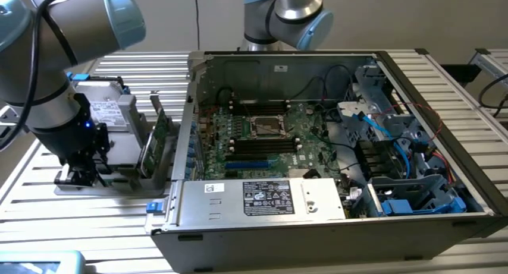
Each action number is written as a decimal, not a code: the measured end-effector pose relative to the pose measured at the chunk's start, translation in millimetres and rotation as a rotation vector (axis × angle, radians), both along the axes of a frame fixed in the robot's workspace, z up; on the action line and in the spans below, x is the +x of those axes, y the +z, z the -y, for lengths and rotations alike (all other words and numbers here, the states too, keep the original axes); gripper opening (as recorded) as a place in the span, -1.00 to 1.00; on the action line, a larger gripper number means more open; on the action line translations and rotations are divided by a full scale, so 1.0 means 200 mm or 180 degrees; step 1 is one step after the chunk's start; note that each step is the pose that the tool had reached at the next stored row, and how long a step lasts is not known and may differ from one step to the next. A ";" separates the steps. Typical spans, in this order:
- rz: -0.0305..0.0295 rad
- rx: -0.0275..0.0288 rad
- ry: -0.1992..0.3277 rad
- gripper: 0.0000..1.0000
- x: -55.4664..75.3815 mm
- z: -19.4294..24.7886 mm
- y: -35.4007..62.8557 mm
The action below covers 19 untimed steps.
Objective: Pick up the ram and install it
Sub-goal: 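Pick up the ram and move it above insertion slot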
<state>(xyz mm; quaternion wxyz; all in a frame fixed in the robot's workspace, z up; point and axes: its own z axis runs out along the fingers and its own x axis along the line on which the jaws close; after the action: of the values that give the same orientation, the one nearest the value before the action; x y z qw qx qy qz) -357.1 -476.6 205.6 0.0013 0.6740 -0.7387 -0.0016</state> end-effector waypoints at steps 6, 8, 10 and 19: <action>-0.0001 0.0000 0.0000 -0.27 0.00 -0.010 -0.019; -0.0001 0.0000 0.0000 -0.27 0.00 -0.011 -0.023; -0.0002 0.0000 0.0000 -0.27 -0.01 -0.011 -0.028; -0.0003 0.0000 0.0000 -0.69 -0.01 -0.011 -0.037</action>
<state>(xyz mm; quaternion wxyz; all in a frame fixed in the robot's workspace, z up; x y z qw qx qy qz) -358.6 -474.4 198.2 0.0015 0.6740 -0.7387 -0.0019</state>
